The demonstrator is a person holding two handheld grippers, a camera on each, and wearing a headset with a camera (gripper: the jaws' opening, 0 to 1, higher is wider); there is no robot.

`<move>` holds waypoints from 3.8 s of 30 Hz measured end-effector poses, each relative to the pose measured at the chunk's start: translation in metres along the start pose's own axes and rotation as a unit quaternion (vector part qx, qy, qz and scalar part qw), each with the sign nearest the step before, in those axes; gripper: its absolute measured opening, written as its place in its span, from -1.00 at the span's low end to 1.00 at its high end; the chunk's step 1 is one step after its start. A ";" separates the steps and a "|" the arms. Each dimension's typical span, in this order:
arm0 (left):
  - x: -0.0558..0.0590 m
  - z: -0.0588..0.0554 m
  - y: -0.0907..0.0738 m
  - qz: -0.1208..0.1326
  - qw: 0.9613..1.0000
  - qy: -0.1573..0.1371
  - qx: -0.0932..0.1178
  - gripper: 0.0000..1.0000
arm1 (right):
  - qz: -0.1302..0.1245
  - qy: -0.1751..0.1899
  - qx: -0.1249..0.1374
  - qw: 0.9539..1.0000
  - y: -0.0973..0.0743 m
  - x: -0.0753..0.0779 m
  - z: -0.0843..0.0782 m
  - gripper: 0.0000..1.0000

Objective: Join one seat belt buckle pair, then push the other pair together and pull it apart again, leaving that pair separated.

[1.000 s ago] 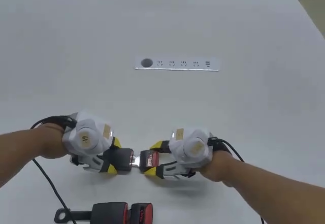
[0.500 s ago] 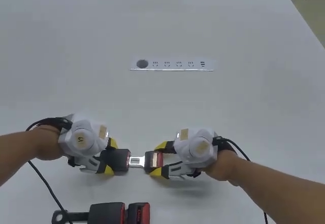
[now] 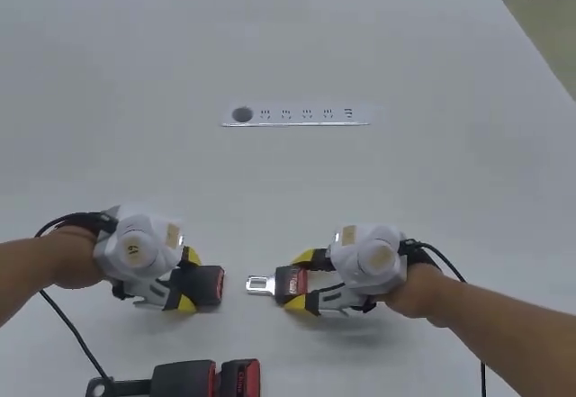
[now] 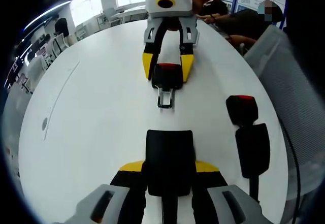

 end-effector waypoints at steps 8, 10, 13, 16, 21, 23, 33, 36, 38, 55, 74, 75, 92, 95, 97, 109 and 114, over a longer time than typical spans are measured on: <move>0.000 0.000 0.000 0.001 1.000 -0.001 -0.001 -0.30 | -0.004 0.005 -0.006 1.000 -0.012 0.001 -0.011 -0.28; 0.000 0.000 0.000 0.001 1.000 -0.001 -0.001 -0.30 | -0.005 0.005 -0.007 1.000 -0.017 0.000 -0.013 -0.28; 0.000 0.000 0.000 0.001 1.000 -0.001 -0.002 -0.30 | -0.008 0.005 -0.009 1.000 -0.022 0.001 -0.018 -0.28; 0.001 0.000 0.000 0.001 1.000 -0.002 -0.003 -0.30 | -0.011 0.010 -0.011 1.000 -0.029 0.001 -0.023 -0.27; 0.000 0.000 0.000 0.001 1.000 -0.002 -0.003 -0.30 | -0.016 0.017 -0.013 1.000 -0.035 0.002 -0.029 -0.27; 0.000 0.000 0.001 0.001 1.000 -0.002 -0.003 -0.30 | -0.017 0.018 -0.016 1.000 -0.039 0.002 -0.032 -0.27; 0.001 0.000 0.001 0.002 1.000 -0.002 0.000 -0.30 | -0.024 0.024 -0.024 0.999 -0.055 0.002 -0.043 -0.27; 0.001 0.000 0.001 0.002 1.000 -0.002 0.001 -0.30 | -0.025 0.024 -0.027 0.999 -0.057 0.003 -0.046 -0.27; 0.001 0.000 0.001 0.002 1.000 -0.002 0.001 -0.30 | -0.026 0.027 -0.027 0.999 -0.057 0.003 -0.046 -0.27; 0.001 0.002 0.001 0.018 0.998 -0.059 0.009 -0.15 | -0.064 0.031 -0.031 0.997 -0.057 0.001 -0.044 -0.20; -0.005 0.013 -0.044 0.136 0.948 -0.254 0.135 0.60 | -0.220 0.138 0.035 0.965 -0.085 0.001 -0.023 0.62; -0.002 0.013 -0.048 0.143 0.942 -0.265 0.146 0.62 | -0.235 0.142 0.044 0.961 -0.088 0.001 -0.020 0.63; 0.056 -0.002 -0.096 0.214 0.888 -0.334 0.232 0.71 | -0.289 0.148 0.084 0.942 -0.112 -0.037 0.008 0.88; 0.066 -0.005 -0.104 0.224 0.881 -0.338 0.242 0.73 | -0.295 0.148 0.089 0.940 -0.115 -0.045 0.009 0.89; 0.073 -0.008 -0.108 0.226 0.878 -0.342 0.248 0.75 | -0.298 0.147 0.095 0.938 -0.118 -0.052 0.012 0.90; 0.109 -0.019 -0.131 0.246 0.861 -0.344 0.282 0.79 | -0.310 0.127 0.102 0.937 -0.138 -0.080 0.015 0.94; 0.121 -0.027 -0.140 0.258 0.852 -0.349 0.292 0.80 | -0.323 0.128 0.115 0.931 -0.148 -0.088 0.018 0.97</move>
Point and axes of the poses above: the centre of the closed fingertips' face, and the gripper's own axes: y roughly forward along the fingers, x roughly to its right, z roughly out of its top, the point moved 5 cm from there along -y, roughly backward along the fingers, and after that the axes turned 3 degrees about -y, right-handed, at the moved point
